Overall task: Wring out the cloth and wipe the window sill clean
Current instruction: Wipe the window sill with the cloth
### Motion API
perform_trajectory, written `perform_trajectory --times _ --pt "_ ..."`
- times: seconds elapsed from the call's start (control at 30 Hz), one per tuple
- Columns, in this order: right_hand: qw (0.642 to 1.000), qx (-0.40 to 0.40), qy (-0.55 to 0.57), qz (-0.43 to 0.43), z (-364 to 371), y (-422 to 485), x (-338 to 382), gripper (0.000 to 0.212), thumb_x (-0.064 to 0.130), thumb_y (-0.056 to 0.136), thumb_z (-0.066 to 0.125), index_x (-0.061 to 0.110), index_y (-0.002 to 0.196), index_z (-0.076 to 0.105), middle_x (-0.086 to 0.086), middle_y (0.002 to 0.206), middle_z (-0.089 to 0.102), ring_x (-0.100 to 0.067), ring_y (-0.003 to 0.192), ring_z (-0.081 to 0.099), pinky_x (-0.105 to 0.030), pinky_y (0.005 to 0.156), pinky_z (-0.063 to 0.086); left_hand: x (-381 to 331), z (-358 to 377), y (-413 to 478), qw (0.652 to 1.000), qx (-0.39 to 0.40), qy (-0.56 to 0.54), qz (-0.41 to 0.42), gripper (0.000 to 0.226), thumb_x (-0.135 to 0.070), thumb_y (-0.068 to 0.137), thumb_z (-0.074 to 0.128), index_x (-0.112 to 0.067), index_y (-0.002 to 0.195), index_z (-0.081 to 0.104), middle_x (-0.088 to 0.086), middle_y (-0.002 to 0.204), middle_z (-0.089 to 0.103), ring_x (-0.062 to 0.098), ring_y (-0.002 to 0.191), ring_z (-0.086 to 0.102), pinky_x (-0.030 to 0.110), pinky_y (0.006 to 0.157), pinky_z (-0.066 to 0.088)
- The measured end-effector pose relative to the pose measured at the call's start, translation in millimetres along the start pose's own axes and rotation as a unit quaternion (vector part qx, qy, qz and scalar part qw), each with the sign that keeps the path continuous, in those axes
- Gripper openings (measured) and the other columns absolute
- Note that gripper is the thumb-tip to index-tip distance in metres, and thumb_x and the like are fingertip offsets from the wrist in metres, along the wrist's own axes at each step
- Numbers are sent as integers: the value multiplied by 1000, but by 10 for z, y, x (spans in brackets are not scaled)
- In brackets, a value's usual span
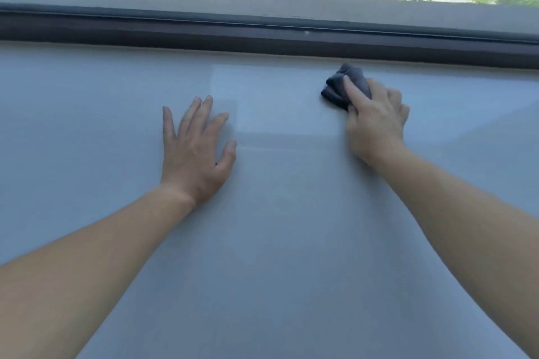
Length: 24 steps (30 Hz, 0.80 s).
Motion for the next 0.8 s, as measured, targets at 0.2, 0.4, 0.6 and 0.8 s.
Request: perform_trajectory --times 0.2,0.4,0.6,0.8 --pt "995 23 17 -94 19 -732 375 67 13 85 49 39 145 37 3 144 37 -30 117 33 -39 90 23 -697 107 -938 998 8 -65 -3 53 -39 93 37 -16 137 52 10 158 31 22 149 19 57 120 -2" --pt "996 23 -3 -85 -61 -578 -42 58 16 92 46 42 143 39 4 142 39 -30 118 34 -38 88 22 -781 328 -1131 997 55 7 -49 62 -46 92 31 -21 149 38 5 165 14 19 152 3 59 119 -3" --pt "995 19 26 -97 -42 -935 140 68 9 82 48 37 145 40 2 144 38 -29 115 33 -35 86 19 -806 338 -1139 996 57 39 -55 62 -44 91 31 -19 148 38 7 164 15 21 152 5 62 118 3" --pt "993 32 -1 -113 -131 -773 -245 59 16 89 48 41 142 43 3 143 42 -31 117 36 -39 90 25 -819 339 -1138 996 61 38 -59 63 -44 90 31 -19 148 36 6 164 15 20 152 4 60 119 1"
Point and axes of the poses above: each hand's wrist, its own y-axis towards the middle knuckle, its own z-axis out of the palm, x = y × z, the point moved 6 cm from there along y, towards the middle knuckle
